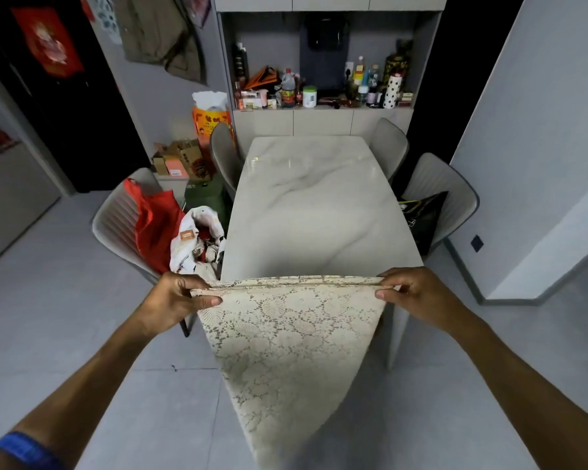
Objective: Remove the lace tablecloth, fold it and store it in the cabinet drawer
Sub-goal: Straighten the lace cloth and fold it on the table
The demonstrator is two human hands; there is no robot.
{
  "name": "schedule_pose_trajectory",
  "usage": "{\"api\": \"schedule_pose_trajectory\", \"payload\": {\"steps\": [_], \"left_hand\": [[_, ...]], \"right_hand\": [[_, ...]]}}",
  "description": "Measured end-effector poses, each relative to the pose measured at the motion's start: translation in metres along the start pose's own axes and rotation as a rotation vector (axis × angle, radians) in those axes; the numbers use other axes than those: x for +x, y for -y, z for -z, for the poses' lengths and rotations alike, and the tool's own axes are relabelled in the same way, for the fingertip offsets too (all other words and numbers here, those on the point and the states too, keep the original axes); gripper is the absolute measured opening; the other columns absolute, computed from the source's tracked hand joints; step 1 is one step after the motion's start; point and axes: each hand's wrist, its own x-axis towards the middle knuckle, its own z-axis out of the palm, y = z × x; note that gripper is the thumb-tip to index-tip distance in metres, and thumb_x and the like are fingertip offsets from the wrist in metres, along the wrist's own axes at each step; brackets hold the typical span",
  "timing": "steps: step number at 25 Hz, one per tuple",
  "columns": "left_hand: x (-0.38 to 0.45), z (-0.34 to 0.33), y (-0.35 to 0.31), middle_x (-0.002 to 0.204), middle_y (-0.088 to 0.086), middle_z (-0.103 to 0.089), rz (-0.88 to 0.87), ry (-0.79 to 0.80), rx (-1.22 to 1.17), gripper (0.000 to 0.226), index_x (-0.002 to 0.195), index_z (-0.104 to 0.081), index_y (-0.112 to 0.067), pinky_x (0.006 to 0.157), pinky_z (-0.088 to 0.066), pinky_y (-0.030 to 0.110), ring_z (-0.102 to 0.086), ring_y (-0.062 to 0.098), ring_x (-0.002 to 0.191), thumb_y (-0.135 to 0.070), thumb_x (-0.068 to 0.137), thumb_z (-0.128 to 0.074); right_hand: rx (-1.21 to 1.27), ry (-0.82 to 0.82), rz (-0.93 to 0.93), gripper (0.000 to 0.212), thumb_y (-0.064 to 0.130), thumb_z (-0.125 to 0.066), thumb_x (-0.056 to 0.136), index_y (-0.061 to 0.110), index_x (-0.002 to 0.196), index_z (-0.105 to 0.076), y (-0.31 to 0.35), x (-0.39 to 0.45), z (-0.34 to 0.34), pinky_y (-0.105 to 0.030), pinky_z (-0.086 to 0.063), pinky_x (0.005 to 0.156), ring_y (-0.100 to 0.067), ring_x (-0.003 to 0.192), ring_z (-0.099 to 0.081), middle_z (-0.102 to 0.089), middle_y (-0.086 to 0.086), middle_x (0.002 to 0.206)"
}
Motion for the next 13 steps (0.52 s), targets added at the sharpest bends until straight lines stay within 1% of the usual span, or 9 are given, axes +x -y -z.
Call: {"api": "schedule_pose_trajectory", "payload": {"steps": [2, 4, 6, 9, 10, 11, 12, 13], "left_hand": [[0.000, -0.002, 0.001, 0.083, 0.006, -0.079, -0.024, -0.060, -0.097, 0.010, 0.081, -0.078, -0.003, 0.068, -0.056, 0.016, -0.074, 0.014, 0.076, 0.000, 0.071, -0.079], [0.001, -0.005, -0.001, 0.088, 0.008, -0.079, -0.042, -0.114, -0.169, 0.017, 0.088, -0.078, 0.000, 0.071, -0.059, 0.020, -0.076, 0.020, 0.082, -0.005, 0.071, -0.079], [0.003, -0.008, -0.004, 0.088, 0.009, -0.079, -0.057, -0.129, -0.198, 0.018, 0.087, -0.079, -0.004, 0.070, -0.060, 0.022, -0.076, 0.023, 0.082, -0.008, 0.069, -0.079], [0.008, -0.014, -0.021, 0.083, 0.009, -0.079, -0.044, -0.173, -0.278, 0.016, 0.079, -0.080, -0.011, 0.065, -0.060, 0.022, -0.075, 0.022, 0.077, -0.008, 0.063, -0.081], [0.010, -0.016, -0.026, 0.082, 0.009, -0.079, -0.048, -0.206, -0.307, 0.016, 0.077, -0.079, -0.011, 0.063, -0.060, 0.022, -0.075, 0.020, 0.074, -0.007, 0.061, -0.082], [0.013, -0.017, -0.032, 0.079, 0.007, -0.079, -0.058, -0.235, -0.334, 0.016, 0.075, -0.079, -0.012, 0.062, -0.059, 0.021, -0.075, 0.017, 0.071, -0.007, 0.060, -0.082], [0.014, -0.018, -0.037, 0.076, 0.005, -0.079, -0.069, -0.254, -0.353, 0.015, 0.072, -0.078, -0.012, 0.060, -0.058, 0.019, -0.074, 0.014, 0.068, -0.006, 0.059, -0.082], [0.016, -0.018, -0.042, 0.074, 0.003, -0.078, -0.081, -0.261, -0.352, 0.014, 0.070, -0.078, -0.013, 0.059, -0.058, 0.019, -0.073, 0.012, 0.066, -0.007, 0.058, -0.082]], "right_hand": [[0.074, -0.038, -0.061, 0.006, 0.010, -0.076, 0.080, 0.008, 0.086, -0.079, 0.002, 0.005, 0.010, -0.026, -0.051, 0.071, -0.014, 0.079, -0.070, -0.077, 0.000, 0.086], [0.154, -0.081, -0.102, 0.008, 0.008, -0.078, 0.078, 0.012, 0.085, -0.080, 0.004, 0.007, 0.017, -0.020, -0.052, 0.069, -0.008, 0.075, -0.070, -0.078, 0.005, 0.081], [0.207, -0.098, -0.125, 0.012, 0.007, -0.079, 0.077, 0.016, 0.084, -0.080, 0.005, 0.005, 0.024, -0.013, -0.052, 0.067, -0.003, 0.073, -0.070, -0.078, 0.011, 0.080], [0.340, -0.182, -0.132, 0.027, 0.000, -0.079, 0.075, 0.026, 0.077, -0.079, 0.006, 0.002, 0.038, -0.008, -0.052, 0.064, 0.002, 0.068, -0.068, -0.077, 0.009, 0.078], [0.433, -0.236, -0.121, 0.032, -0.005, -0.077, 0.075, 0.027, 0.079, -0.079, 0.007, 0.003, 0.039, -0.009, -0.052, 0.064, 0.003, 0.067, -0.067, -0.077, 0.007, 0.076], [0.552, -0.277, -0.106, 0.036, -0.009, -0.075, 0.076, 0.024, 0.089, -0.078, 0.006, 0.001, 0.039, -0.010, -0.053, 0.064, 0.002, 0.069, -0.068, -0.076, 0.007, 0.075], [0.677, -0.300, -0.100, 0.039, -0.010, -0.072, 0.077, 0.019, 0.102, -0.074, 0.004, -0.001, 0.035, -0.014, -0.056, 0.067, -0.002, 0.073, -0.070, -0.077, 0.005, 0.079], [0.768, -0.302, -0.122, 0.043, -0.010, -0.071, 0.078, 0.017, 0.111, -0.069, 0.001, -0.005, 0.026, -0.018, -0.058, 0.072, -0.006, 0.080, -0.072, -0.078, 0.004, 0.086]]}}
